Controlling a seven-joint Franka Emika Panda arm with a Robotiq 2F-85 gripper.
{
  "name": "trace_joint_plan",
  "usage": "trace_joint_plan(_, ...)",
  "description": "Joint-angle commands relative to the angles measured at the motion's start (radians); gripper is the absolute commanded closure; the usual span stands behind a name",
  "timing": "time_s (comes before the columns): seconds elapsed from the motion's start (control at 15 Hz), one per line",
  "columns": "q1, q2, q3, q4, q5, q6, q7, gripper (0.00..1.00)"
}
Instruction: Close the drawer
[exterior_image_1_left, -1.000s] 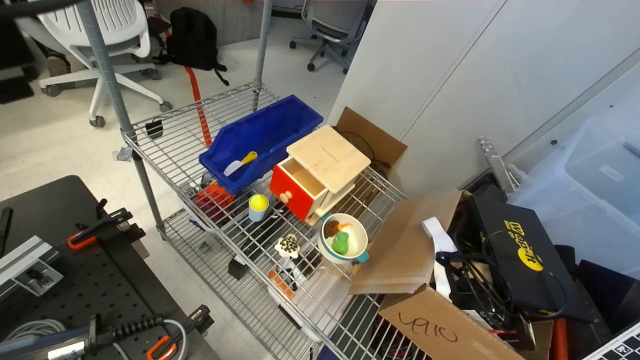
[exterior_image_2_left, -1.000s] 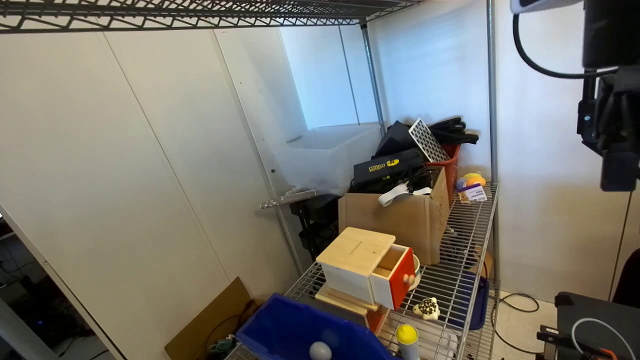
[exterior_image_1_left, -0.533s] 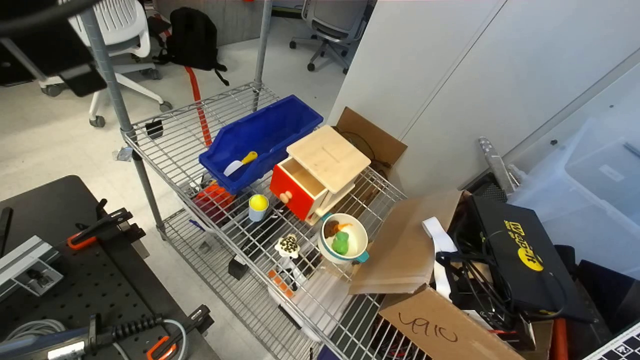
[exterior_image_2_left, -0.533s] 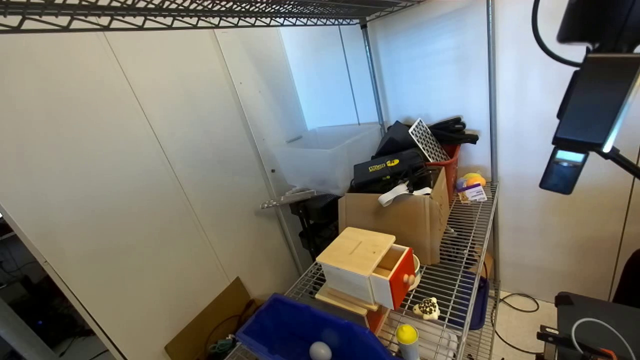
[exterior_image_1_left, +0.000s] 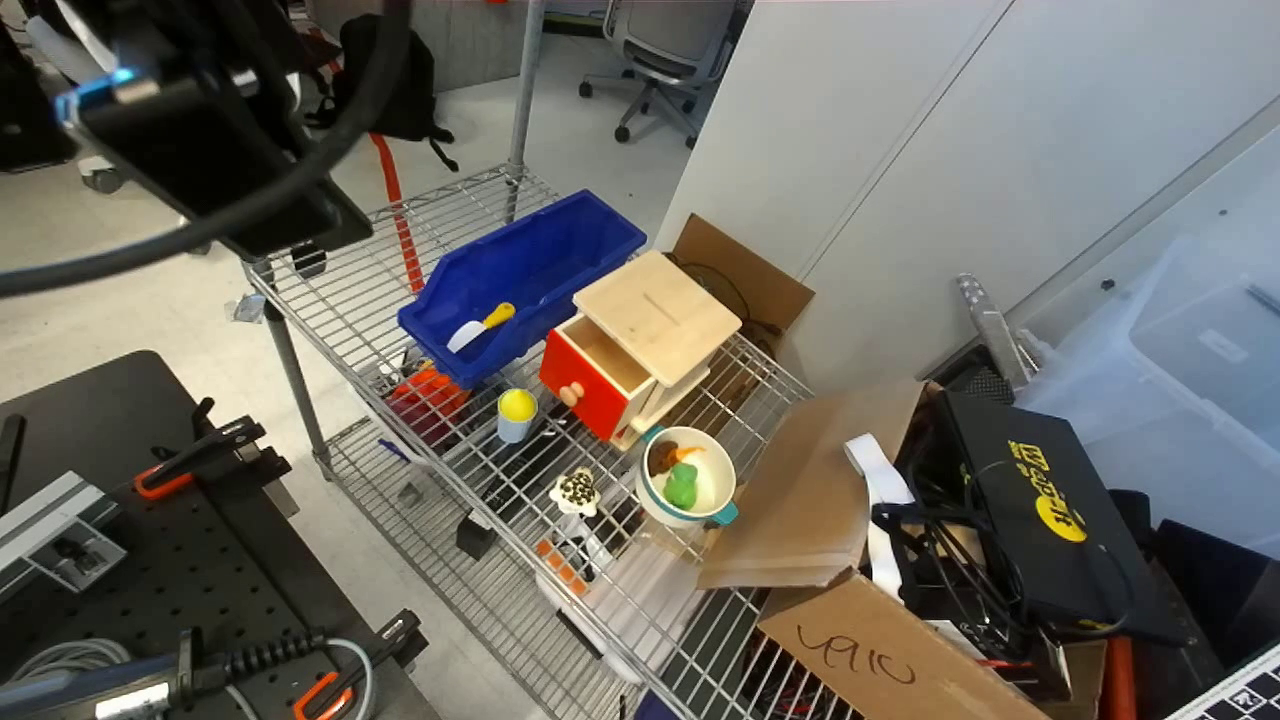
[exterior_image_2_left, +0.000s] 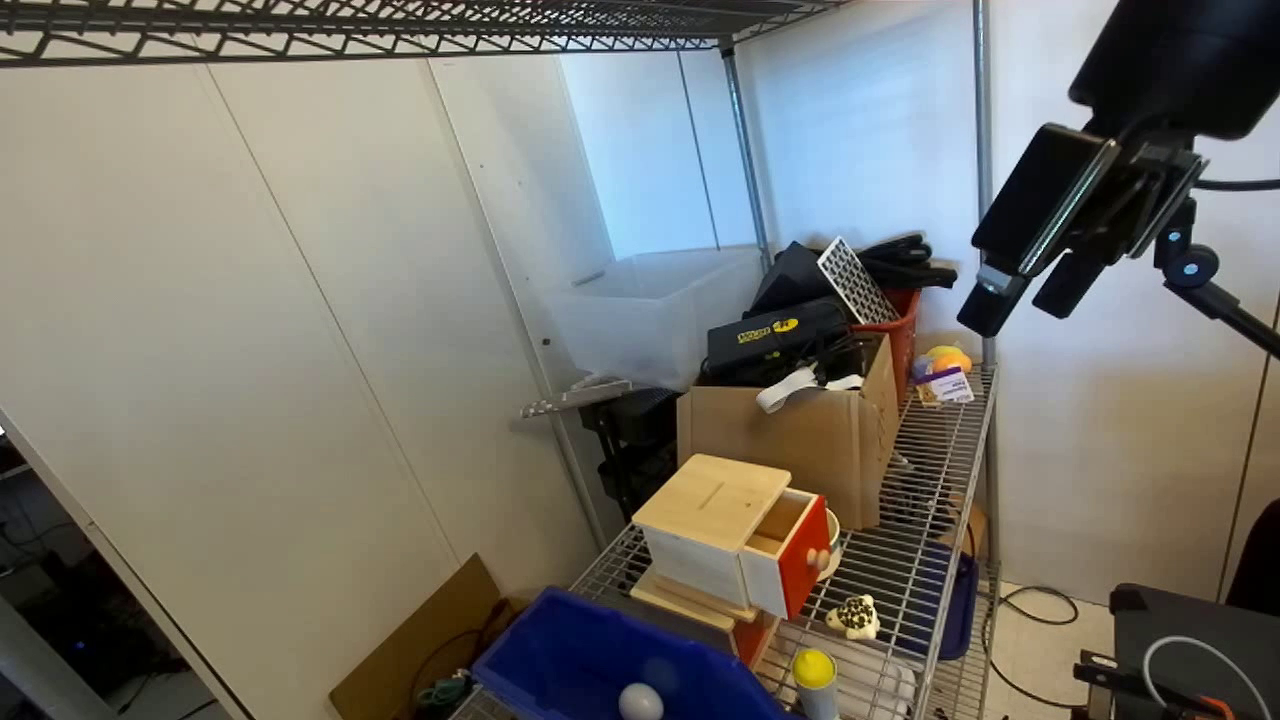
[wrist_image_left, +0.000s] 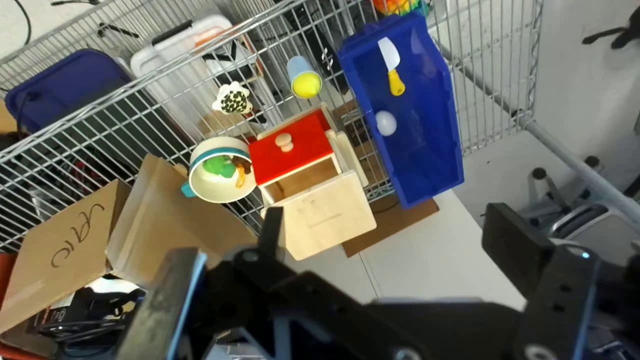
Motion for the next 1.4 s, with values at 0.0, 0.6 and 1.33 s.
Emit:
trace_joint_plan(0.0, 0.004, 0.0, -0.038, -0.025, 0.018, 0.057, -0.022, 0.0)
trace_joint_plan(0.6, 0.003, 0.003, -0.065, -0.03, 0.007, -0.01, -0.057, 0.0)
trace_joint_plan(1.33, 0.004, 0.003, -0.065, -0.028, 0.007, -0.012, -0.057, 0.0)
